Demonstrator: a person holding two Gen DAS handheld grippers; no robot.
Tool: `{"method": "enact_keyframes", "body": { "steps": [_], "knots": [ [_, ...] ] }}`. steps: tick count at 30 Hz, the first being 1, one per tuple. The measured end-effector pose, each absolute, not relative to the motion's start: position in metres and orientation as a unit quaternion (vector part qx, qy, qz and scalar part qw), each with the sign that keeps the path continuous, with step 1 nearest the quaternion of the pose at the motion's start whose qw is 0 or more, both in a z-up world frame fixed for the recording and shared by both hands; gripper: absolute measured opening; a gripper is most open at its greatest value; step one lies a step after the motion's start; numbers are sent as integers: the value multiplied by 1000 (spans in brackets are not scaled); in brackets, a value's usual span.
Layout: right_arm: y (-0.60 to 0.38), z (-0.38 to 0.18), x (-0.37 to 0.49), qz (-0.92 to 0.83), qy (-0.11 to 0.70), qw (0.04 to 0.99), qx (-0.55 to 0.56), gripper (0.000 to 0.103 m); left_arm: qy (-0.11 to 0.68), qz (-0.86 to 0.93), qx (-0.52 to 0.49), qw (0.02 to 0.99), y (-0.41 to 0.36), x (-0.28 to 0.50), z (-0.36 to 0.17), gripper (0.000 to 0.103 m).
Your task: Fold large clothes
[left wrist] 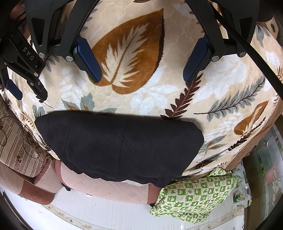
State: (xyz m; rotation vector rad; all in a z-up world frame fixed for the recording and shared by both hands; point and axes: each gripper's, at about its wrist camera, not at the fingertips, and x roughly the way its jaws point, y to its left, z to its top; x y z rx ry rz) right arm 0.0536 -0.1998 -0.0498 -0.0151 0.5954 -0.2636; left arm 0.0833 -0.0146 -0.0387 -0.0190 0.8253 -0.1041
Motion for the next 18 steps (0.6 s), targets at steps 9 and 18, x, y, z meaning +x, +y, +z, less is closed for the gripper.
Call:
{"method": "enact_keyframes", "body": {
  "steps": [9, 18],
  "knots": [
    [-199, -52, 55, -125, 295, 947, -10, 90, 392, -48, -1, 919, -17, 82, -37, 92],
    [-198, -52, 55, -125, 295, 947, -11, 90, 383, -45, 3, 923, -19, 79, -34, 92]
  ]
}}
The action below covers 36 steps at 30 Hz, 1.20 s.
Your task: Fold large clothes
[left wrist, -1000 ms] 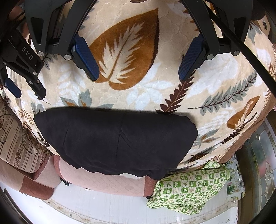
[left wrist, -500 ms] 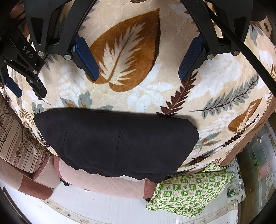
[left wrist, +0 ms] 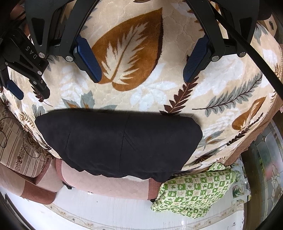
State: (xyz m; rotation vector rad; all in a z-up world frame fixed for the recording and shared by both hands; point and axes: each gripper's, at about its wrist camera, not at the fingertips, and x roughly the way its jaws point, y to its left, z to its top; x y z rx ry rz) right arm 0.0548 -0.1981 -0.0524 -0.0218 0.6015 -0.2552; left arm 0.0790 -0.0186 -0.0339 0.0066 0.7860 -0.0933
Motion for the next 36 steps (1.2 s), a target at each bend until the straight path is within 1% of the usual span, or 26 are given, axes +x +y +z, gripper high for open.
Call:
{"method": "enact_keyframes", "body": {
  "steps": [9, 36],
  "knots": [
    [-198, -54, 54, -123, 297, 947, -13, 90, 367, -45, 20, 929, -24, 74, -30, 92],
    [-197, -55, 55, -121, 299, 946, -15, 90, 374, -50, 16, 926, -24, 76, -33, 92]
  ]
}}
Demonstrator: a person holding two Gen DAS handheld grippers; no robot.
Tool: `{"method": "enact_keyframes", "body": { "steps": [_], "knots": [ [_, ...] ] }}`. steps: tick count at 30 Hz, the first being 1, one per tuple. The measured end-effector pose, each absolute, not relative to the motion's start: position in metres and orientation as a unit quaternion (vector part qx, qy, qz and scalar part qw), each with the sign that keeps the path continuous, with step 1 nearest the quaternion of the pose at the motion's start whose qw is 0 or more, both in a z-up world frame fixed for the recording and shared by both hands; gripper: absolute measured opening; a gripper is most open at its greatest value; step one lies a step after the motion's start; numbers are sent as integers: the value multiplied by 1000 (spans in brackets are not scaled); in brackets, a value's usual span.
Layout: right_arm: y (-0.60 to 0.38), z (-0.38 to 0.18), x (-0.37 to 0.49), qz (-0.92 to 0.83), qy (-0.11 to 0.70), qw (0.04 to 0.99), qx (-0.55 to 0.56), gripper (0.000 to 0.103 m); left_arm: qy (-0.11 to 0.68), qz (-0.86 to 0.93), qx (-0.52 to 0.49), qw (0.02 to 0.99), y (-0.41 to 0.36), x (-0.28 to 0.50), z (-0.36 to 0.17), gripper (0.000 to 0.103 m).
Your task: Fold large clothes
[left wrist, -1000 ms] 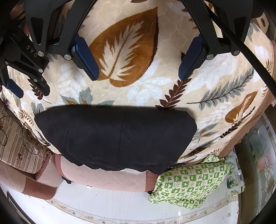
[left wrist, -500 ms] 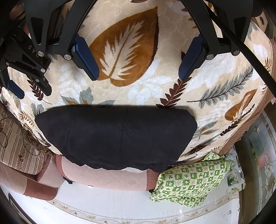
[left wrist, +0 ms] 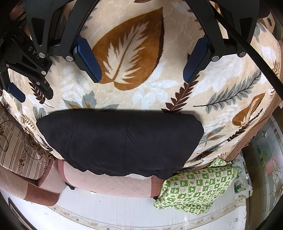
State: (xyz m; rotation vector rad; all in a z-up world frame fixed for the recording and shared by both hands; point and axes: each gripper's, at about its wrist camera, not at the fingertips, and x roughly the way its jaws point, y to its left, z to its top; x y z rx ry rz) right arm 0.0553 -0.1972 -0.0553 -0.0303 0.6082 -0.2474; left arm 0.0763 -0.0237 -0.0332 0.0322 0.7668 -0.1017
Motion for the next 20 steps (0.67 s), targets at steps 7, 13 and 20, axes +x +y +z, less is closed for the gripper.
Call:
{"method": "enact_keyframes", "body": {
  "steps": [7, 13, 20],
  "knots": [
    [-196, -54, 56, -119, 300, 946, -16, 90, 377, -51, 13, 925, -24, 77, -34, 92],
    [-196, -55, 57, -116, 303, 946, -18, 90, 379, -49, 8, 924, -22, 77, -35, 92],
    [-196, -55, 57, -116, 303, 946, -18, 90, 387, -44, 7, 921, -21, 79, -37, 92]
  ]
}}
